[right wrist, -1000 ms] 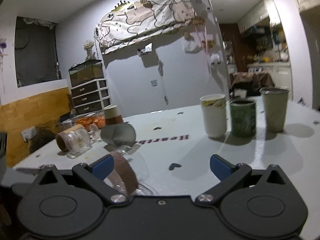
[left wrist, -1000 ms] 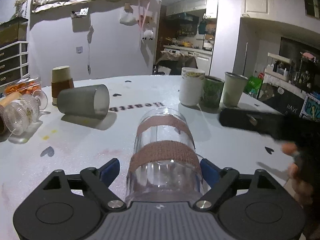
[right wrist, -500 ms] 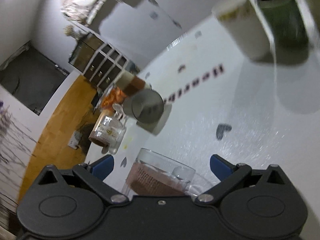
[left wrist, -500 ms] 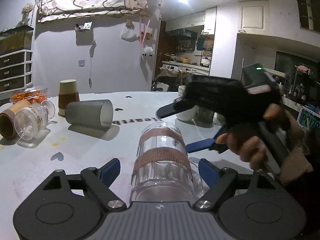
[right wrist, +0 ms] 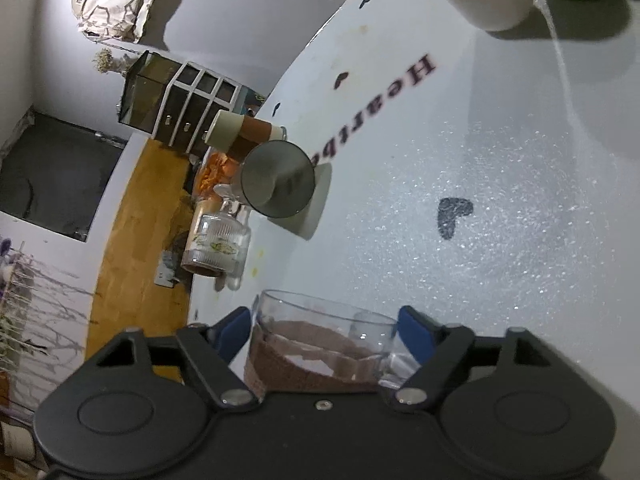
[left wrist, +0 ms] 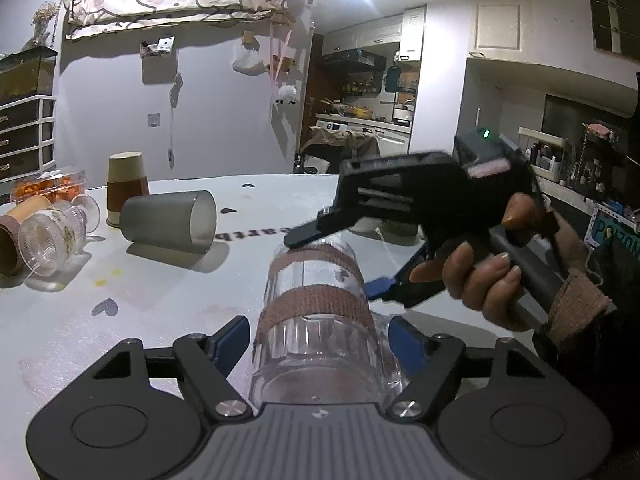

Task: Flip cup upright
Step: 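Grasp the glass mug rim with the right gripper while the left gripper releases it, then rotate the glass mug upright with the right gripper and set it beside the white cup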

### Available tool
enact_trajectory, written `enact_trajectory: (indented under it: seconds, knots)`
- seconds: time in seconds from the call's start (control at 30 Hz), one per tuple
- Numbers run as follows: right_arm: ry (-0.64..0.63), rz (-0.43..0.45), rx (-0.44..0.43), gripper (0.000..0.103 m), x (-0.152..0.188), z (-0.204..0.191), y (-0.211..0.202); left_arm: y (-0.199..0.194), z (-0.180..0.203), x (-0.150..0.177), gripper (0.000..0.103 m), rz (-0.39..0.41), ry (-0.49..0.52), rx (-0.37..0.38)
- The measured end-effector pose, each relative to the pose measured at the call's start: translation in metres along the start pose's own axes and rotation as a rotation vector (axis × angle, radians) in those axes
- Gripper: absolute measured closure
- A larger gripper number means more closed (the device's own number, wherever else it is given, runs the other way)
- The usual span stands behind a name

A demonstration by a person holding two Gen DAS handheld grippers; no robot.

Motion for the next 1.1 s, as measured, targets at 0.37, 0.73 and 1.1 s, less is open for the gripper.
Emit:
enact_trajectory:
  seconds: [0.37, 0.73, 1.1]
  knots:
    - [-0.677, 0.451, 0.186, 0.024, 0.091, -0.099, -0.085, -0.001, -0.003, 0.014, 0.028, 0.001, -0.009, 0.085]
    - [-0.983, 0.503, 0.339, 0.025, 0.144, -0.129, -0.091, -0.001, 0.001, 0.028, 0.028, 0.026, 0.018, 0.074]
    - [-0.814, 0.653, 0.397, 0.025, 0.047, -0.121, -0.065, -0.010, -0.014, 0.031, 0.001, 0.061, -0.052, 0.032]
Point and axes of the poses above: each gripper's, at about its wrist camera, not at the fingertips, and y roughly the way its jaws point, z to its right, x to its underside, the point moved 1 cm from there along y, roughly the way its jaws point, and after that the axes turned 14 degrees about x, right-handed, at the moved point
